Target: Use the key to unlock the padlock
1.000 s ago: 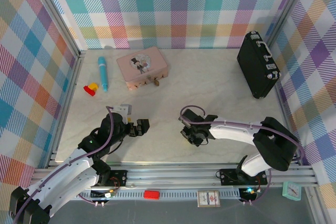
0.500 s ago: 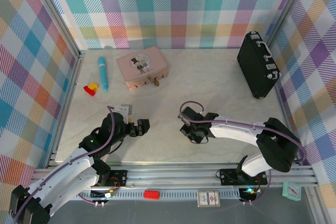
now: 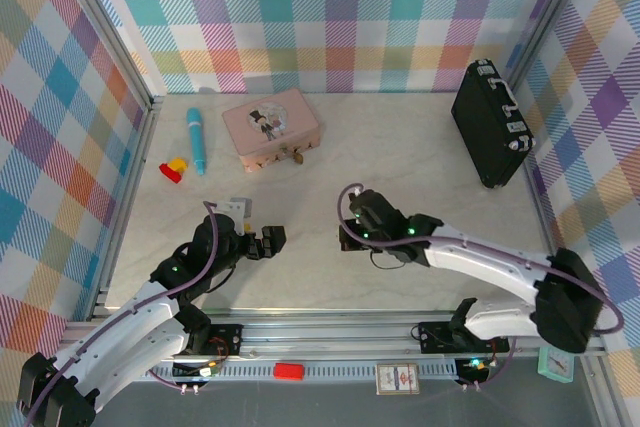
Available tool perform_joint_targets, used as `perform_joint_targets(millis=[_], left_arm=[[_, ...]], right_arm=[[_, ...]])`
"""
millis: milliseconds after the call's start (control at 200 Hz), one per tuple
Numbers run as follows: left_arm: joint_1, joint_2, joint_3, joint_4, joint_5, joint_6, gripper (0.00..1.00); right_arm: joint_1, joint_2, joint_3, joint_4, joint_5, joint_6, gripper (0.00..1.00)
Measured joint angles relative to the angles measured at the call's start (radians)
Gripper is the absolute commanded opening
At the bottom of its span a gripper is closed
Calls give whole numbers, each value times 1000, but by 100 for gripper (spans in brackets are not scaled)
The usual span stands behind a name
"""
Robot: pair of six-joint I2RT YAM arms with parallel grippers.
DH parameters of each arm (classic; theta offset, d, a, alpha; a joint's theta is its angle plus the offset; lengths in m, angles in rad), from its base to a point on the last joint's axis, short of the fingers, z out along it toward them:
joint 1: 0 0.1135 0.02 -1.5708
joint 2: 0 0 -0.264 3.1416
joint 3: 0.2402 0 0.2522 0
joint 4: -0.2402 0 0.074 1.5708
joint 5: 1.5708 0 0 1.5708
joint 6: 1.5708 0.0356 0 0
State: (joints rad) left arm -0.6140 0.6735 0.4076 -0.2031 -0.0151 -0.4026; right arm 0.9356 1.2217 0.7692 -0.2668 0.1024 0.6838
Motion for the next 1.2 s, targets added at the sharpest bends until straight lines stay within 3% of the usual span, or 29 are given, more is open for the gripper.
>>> perform_joint_targets(millis=[235, 460, 745, 1200], left_arm=[[0, 32, 39, 2, 105, -54, 100], [0, 106, 127, 24, 237, -84, 89], [-41, 210, 195, 43, 367, -77, 73], [-98, 328, 208, 165, 459, -60, 54]], right_arm=[[0, -131, -137, 194, -150, -341, 0], [0, -131, -137, 298, -239, -510, 0], [-19, -112, -137, 337, -332, -596, 0], [-65, -87, -137, 357, -462, -610, 0]])
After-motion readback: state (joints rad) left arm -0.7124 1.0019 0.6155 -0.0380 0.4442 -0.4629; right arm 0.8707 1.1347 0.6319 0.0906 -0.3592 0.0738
